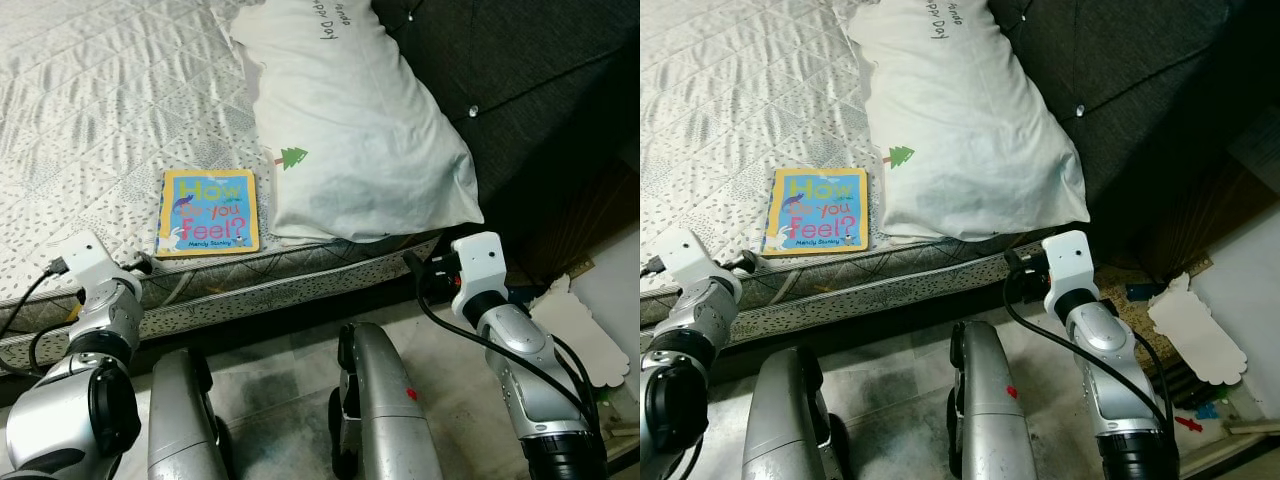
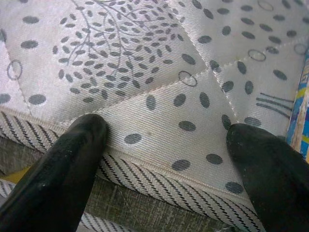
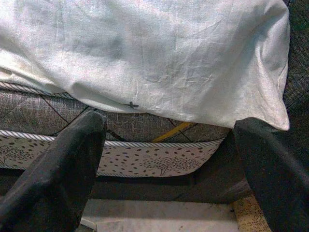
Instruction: Clean up the room
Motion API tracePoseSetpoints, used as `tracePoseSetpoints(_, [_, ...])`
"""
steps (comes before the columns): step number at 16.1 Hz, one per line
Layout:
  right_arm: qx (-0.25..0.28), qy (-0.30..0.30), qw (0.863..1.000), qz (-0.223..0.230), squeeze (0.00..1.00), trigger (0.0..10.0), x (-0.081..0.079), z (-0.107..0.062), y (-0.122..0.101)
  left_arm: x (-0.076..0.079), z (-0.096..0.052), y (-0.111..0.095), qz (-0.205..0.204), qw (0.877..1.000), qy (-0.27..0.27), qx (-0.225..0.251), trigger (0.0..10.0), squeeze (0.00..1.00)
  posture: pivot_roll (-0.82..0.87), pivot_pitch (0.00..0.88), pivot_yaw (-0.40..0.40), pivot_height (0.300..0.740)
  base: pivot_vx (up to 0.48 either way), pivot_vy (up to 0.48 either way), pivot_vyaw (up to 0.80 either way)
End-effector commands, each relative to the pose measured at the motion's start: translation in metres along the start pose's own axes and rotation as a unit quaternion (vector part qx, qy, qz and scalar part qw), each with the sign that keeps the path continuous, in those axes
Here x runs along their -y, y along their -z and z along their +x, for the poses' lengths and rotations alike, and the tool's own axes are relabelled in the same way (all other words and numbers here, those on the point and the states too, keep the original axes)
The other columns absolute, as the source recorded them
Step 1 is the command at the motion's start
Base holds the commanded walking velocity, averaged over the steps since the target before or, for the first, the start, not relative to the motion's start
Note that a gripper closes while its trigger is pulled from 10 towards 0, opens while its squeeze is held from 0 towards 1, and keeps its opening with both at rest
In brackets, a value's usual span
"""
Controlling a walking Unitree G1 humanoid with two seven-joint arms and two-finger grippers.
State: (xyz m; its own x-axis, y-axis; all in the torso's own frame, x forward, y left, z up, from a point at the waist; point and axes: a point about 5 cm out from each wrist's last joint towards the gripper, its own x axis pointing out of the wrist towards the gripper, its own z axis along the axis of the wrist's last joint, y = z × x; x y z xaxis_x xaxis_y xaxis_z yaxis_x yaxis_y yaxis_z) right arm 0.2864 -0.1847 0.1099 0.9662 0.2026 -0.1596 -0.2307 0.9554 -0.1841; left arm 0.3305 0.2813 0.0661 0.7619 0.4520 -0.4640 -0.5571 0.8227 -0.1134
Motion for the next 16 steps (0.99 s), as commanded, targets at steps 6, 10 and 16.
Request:
tracePoseSetpoints(6, [-0.002, 0.009, 1.0, -0.001, 0.0, 10.0, 0.004, -0.002, 0.002, 0.012, -0.001, 0.005, 0.062, 0.997, 0.039, -0.033, 10.0, 0.0, -0.13, 0.164, -0.089, 0.536, 0.0, 0.0, 0.0])
tracePoseSetpoints(10, [-0.001, 0.009, 1.0, -0.001, 0.0, 10.0, 0.004, -0.001, 0.002, 0.025, -0.003, 0.007, 0.07, 0.995, 0.073, -0.027, 10.0, 0.0, -0.13, 0.158, -0.091, 0.536, 0.0, 0.0, 0.0])
tracePoseSetpoints(16, [0.004, 0.008, 1.0, 0.001, 0.0, 10.0, 0.002, 0.002, 0.001, 0.039, -0.005, 0.005, 0.086, 0.991, 0.101, -0.024, 10.0, 0.0, -0.13, 0.149, -0.086, 0.536, 0.0, 0.0, 0.0])
